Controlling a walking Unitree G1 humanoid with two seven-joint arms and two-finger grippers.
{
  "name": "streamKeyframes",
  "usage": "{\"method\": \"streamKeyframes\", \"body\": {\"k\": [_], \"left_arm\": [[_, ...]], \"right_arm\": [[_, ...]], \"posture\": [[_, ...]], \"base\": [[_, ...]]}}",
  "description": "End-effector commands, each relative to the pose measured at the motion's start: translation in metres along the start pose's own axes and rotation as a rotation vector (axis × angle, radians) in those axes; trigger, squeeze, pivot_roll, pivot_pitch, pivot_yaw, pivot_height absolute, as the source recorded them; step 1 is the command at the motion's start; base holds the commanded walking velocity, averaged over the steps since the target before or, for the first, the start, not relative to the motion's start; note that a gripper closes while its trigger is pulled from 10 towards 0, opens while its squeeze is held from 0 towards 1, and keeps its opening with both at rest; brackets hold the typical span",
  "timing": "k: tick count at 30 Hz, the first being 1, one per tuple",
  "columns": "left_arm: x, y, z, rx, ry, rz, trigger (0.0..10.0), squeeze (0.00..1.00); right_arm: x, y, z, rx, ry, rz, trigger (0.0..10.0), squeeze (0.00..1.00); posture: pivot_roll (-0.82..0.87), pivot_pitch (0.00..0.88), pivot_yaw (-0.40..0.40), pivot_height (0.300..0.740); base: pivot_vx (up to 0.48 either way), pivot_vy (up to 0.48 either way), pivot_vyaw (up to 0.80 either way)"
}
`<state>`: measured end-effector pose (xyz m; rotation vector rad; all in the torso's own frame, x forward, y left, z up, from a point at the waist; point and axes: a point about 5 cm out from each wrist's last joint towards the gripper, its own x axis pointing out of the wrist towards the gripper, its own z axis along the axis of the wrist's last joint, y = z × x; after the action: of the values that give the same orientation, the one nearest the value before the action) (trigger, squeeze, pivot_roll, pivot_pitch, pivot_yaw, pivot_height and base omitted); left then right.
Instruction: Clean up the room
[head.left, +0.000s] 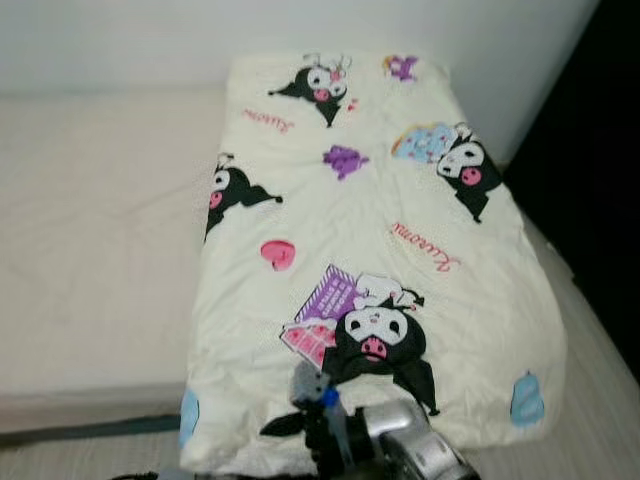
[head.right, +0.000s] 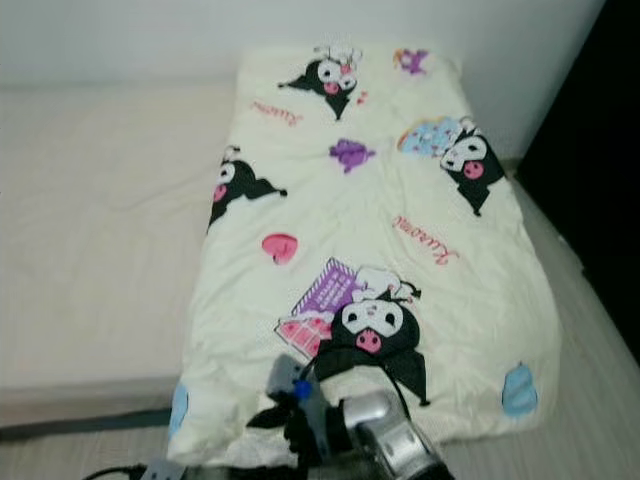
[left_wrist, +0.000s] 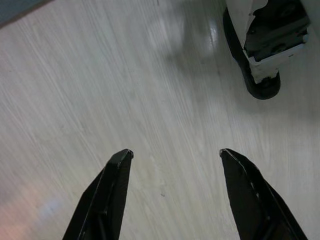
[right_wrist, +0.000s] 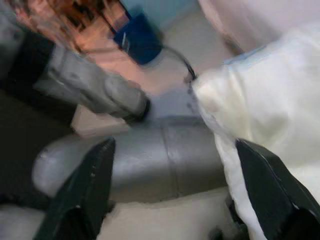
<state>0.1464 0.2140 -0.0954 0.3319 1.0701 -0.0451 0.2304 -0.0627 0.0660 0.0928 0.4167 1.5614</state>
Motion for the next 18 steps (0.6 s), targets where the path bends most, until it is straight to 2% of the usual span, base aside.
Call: {"method": "streamKeyframes", "body": {"k": [1,2,4,5,6,7,8,10,11,13,14,17,18], "left_arm": [[-0.002,0.002,-0.015,-0.021,0.065,0.028,10.0,0.00],[-0.002,0.002,-0.015,-0.021,0.065,0.028,10.0,0.00],[-0.002,0.013,-0.013,-0.058,0.067,0.077,10.0,0.00],[-0.002,0.013,-0.013,-0.058,0.067,0.077,10.0,0.00],[-0.002,0.025,-0.010,-0.109,0.069,0.139,10.0,0.00],[-0.002,0.031,-0.009,-0.133,0.075,0.174,10.0,0.00],[-0.002,0.031,-0.009,-0.133,0.075,0.174,10.0,0.00],[-0.003,0.043,-0.008,-0.199,0.088,0.247,10.0,0.00],[-0.003,0.043,-0.008,-0.199,0.088,0.247,10.0,0.00],[-0.005,0.056,-0.009,-0.310,0.101,0.323,10.0,0.00],[-0.005,0.056,-0.009,-0.310,0.101,0.323,10.0,0.00],[-0.008,0.072,-0.009,-0.451,0.103,0.408,10.0,0.00],[-0.008,0.072,-0.009,-0.451,0.103,0.408,10.0,0.00]], "right_arm": [[-0.006,0.005,0.016,0.016,-0.128,0.006,10.0,1.00],[-0.006,0.005,0.016,0.016,-0.128,0.006,10.0,1.00],[-0.017,-0.003,0.028,0.020,-0.238,-0.082,10.0,1.00],[-0.017,-0.003,0.028,0.020,-0.238,-0.082,10.0,1.00],[-0.033,-0.022,0.036,0.036,-0.342,-0.283,10.0,0.00],[-0.044,-0.036,0.039,0.067,-0.398,-0.424,10.0,0.00],[-0.044,-0.036,0.039,0.067,-0.398,-0.424,10.0,0.00],[-0.068,-0.058,0.039,0.168,-0.518,-0.650,10.0,0.00],[-0.068,-0.058,0.039,0.168,-0.518,-0.650,10.0,0.00],[-0.087,-0.066,0.030,0.246,-0.574,-0.767,10.0,0.00],[-0.087,-0.066,0.030,0.246,-0.574,-0.767,10.0,0.00],[-0.107,-0.071,0.012,0.333,-0.607,-0.912,10.0,0.00],[-0.107,-0.071,0.012,0.333,-0.607,-0.912,10.0,0.00]], "posture": [[-0.06,0.232,0.010,0.601],[-0.06,0.232,0.010,0.601],[-0.07,0.226,0.012,0.601],[-0.07,0.226,0.012,0.601],[-0.07,0.222,0.013,0.601],[-0.07,0.218,0.014,0.601],[-0.07,0.218,0.014,0.601],[-0.07,0.214,0.015,0.601],[-0.07,0.214,0.015,0.601],[-0.07,0.207,0.017,0.601],[-0.07,0.207,0.017,0.601],[-0.07,0.202,0.016,0.611],[-0.07,0.202,0.016,0.611]], "base": [[0.000,0.000,0.00],[0.000,0.000,0.00],[0.000,0.000,0.00],[0.000,0.000,0.00],[0.000,0.000,0.00],[0.000,0.000,0.00],[0.000,0.000,0.00],[0.000,0.000,0.00],[0.000,0.000,0.00],[0.000,0.000,0.00],[0.000,0.000,0.00],[0.000,0.000,0.00],[0.000,0.000,0.00]]}}
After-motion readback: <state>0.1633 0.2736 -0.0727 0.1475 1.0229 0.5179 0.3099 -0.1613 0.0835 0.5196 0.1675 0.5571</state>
